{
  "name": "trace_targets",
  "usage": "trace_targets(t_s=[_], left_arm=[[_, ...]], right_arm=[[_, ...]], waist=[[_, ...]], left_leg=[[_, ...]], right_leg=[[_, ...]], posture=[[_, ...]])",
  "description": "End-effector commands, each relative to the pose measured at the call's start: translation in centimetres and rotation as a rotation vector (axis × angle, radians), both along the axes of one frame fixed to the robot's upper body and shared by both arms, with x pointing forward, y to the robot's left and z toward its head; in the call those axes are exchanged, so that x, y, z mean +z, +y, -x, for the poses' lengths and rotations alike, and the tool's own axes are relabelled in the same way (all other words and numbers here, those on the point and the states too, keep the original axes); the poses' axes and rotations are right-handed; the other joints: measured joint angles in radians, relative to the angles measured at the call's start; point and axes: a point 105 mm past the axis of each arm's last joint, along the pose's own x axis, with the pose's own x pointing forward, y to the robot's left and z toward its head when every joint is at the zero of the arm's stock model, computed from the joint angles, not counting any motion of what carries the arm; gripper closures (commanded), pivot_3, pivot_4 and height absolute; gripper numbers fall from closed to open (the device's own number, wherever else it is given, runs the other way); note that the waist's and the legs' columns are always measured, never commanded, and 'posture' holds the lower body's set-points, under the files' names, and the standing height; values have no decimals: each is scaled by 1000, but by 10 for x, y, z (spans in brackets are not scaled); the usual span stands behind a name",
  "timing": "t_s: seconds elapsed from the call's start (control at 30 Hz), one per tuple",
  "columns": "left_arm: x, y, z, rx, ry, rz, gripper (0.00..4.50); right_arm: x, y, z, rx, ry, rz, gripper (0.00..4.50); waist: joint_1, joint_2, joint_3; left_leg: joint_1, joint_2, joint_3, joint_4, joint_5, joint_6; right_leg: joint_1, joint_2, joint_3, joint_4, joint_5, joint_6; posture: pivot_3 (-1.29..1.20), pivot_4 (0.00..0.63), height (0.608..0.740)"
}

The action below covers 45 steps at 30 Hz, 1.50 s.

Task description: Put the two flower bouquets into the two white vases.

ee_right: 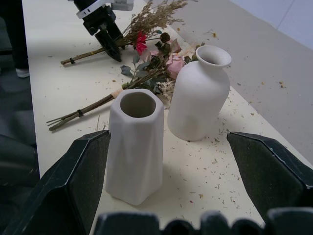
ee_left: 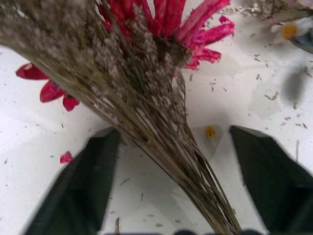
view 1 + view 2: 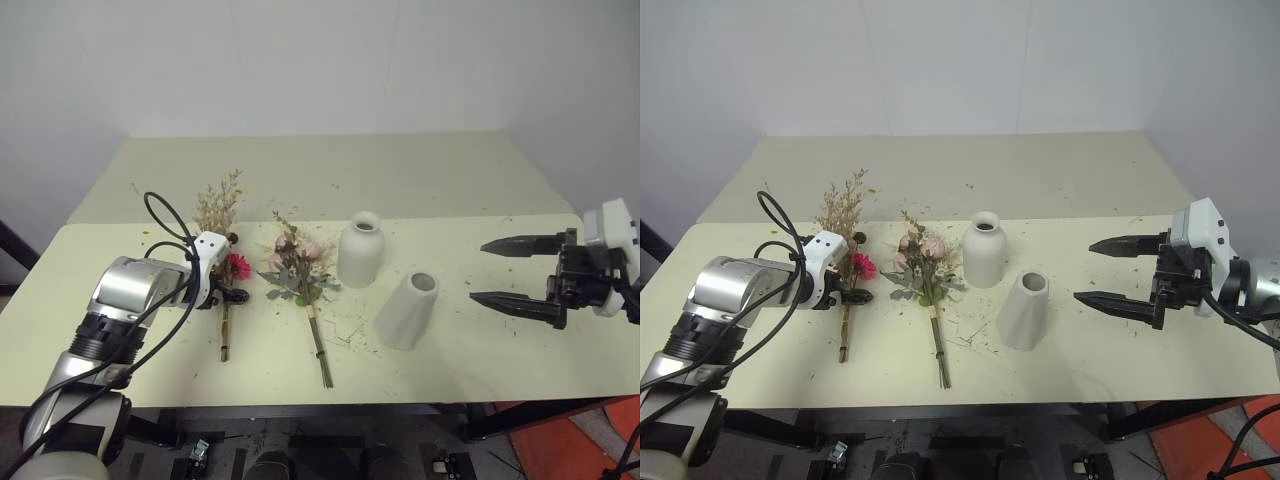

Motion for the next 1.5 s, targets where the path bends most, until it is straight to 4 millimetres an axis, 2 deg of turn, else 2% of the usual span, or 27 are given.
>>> trace_targets(t_s=[0.03, 0.27, 0.33, 0.47, 0.63, 0.77, 0.87, 1.17, 1.33, 1.5], left_arm=[[-4, -1, 5, -7, 22, 10, 1823], [5, 19, 3, 64, -32, -27, 3984], [10, 27, 3, 91, -57, -35, 4482], [25, 41, -3, 165, -149, -31, 4482], [67, 46, -19, 204, -427, 59, 4482], [110, 23, -25, 102, -648, 190, 4482], [136, -5, -26, -36, -747, 280, 4482], [180, -59, -38, -248, -909, 397, 4482], [207, -81, -48, -302, -990, 457, 4482], [226, -113, -51, -408, -1002, 550, 4482]], right_arm=[[11, 4, 4, 26, -65, 5, 0], [10, 5, 4, 32, -64, 2, 0], [10, 5, 3, 33, -62, 2, 0], [8, 4, 1, 30, -57, 5, 0], [7, 3, -1, 22, -47, -12, 0], [6, 2, -4, 6, -37, -20, 0], [5, 0, -7, -18, -22, -37, 0], [5, -10, -15, -159, -37, -58, 0], [9, -17, -10, -213, -41, -111, 0], [12, -24, -6, -256, -67, -119, 0]], waist=[[-1, 0, 0], [-3, 0, 0], [-4, 0, 0], [-6, 0, 0], [-1, 0, 0], [3, 0, 0], [8, -1, 0], [6, -1, 0], [5, -2, 1], [3, -2, 1]], left_leg=[[0, 0, 0, 0, 0, 0], [0, 0, 0, 0, 0, 0], [0, 0, 0, 0, 0, 0], [0, 0, 0, 0, 0, 0], [-1, 0, 0, 0, 0, 0], [-1, 0, 0, 0, 0, -1], [-2, -1, 0, 0, 1, -2], [-2, -1, 0, 1, 1, -2], [-3, -1, 0, 1, 1, -2], [-3, -2, 1, 1, 1, -1]], right_leg=[[0, 0, 0, 0, 0, 0], [0, 0, 0, 0, 0, 0], [0, 0, 0, 0, 0, 0], [-1, 0, 0, 0, 0, 0], [-2, -1, 0, 0, 0, 0], [-3, -1, 0, 0, 0, 0], [-3, -2, 0, 0, 1, 0], [-2, -2, 0, 0, 1, 1], [-2, -2, 0, -1, 1, 1], [-3, -2, 0, -1, 1, 1]], posture=[[0, 150, 740], [0, 150, 740], [0, 150, 740], [0, 150, 740], [0, 150, 740], [0, 150, 740], [0, 150, 740], [0, 150, 740], [0, 150, 740], [0, 150, 740]])
